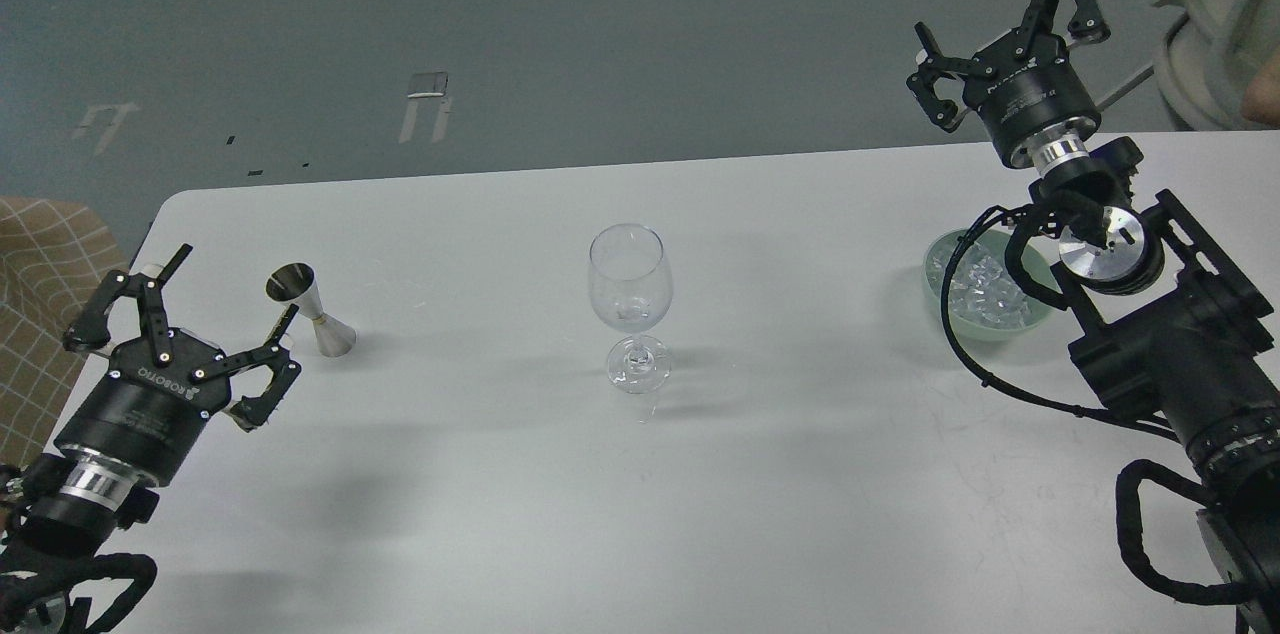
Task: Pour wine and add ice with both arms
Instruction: 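Lower the open left gripper beside the metal jigger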
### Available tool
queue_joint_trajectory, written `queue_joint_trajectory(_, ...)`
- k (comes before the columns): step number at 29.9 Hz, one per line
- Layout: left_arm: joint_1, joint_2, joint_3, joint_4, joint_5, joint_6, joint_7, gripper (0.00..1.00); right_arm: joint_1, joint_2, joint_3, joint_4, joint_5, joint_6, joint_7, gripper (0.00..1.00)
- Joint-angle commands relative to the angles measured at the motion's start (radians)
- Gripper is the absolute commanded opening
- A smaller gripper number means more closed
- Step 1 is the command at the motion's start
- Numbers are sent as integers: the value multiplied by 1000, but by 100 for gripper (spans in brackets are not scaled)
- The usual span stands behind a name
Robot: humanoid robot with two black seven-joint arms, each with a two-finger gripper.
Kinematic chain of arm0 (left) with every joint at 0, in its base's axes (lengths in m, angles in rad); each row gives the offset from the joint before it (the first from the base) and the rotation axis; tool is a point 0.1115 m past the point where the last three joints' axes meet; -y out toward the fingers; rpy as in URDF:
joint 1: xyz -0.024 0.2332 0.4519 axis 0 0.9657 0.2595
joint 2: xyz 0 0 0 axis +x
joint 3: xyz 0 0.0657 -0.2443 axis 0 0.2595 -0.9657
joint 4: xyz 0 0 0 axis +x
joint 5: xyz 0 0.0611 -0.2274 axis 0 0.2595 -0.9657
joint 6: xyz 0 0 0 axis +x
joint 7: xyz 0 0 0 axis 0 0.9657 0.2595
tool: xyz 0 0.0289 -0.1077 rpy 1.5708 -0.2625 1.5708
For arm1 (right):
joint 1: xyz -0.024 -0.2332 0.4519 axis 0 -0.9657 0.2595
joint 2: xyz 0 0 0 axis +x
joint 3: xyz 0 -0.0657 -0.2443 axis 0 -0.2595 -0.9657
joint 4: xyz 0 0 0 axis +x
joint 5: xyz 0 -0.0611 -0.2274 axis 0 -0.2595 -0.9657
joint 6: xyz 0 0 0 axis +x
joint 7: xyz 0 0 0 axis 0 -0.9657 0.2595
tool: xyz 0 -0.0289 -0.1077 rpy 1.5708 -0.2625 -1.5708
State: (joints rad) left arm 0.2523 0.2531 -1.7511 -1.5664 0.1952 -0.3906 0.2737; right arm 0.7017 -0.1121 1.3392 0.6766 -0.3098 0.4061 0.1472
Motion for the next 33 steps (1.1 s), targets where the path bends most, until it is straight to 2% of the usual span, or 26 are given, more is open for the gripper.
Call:
queue_joint_trajectory(1, -5, -110, -54, 0, -22, 47, -4, 80, -1, 3, 0, 0, 0, -4, 0, 100)
queue_joint_trajectory(8, 4, -227, -82, -1, -26, 62, -2, 80, -19, 5, 0, 26, -2, -10, 0, 100)
queue_joint_trajectory(11, 15, -253, -87, 0, -25, 70, -24, 66, -33, 0, 0, 35, -2, -10, 0, 100)
queue_joint_trajectory(15, 25, -253, -99, -1, -26, 58, -100, 66, -44, -4, 0, 32, -3, -12, 2, 100)
queue_joint_trajectory(19, 27, -253, -96, 0, -26, 62, -102, 65, -45, -1, 0, 32, -3, -12, 0, 100)
queue_joint_trajectory(22, 25, -253, -91, 3, -26, 75, -103, 56, -45, 2, 0, 32, -3, -13, 0, 100)
queue_joint_trajectory(25, 16, -253, -93, 14, -26, 102, -105, 53, -51, 2, 0, 32, -5, -13, 0, 100)
queue_joint_trajectory(31, -39, -253, -96, 55, -28, 220, -116, 51, -53, -3, -2, 32, -5, -13, 0, 100)
queue_joint_trajectory(33, -64, -253, -88, 71, -27, 315, -123, 51, -53, -3, -3, 32, -5, -27, 0, 100)
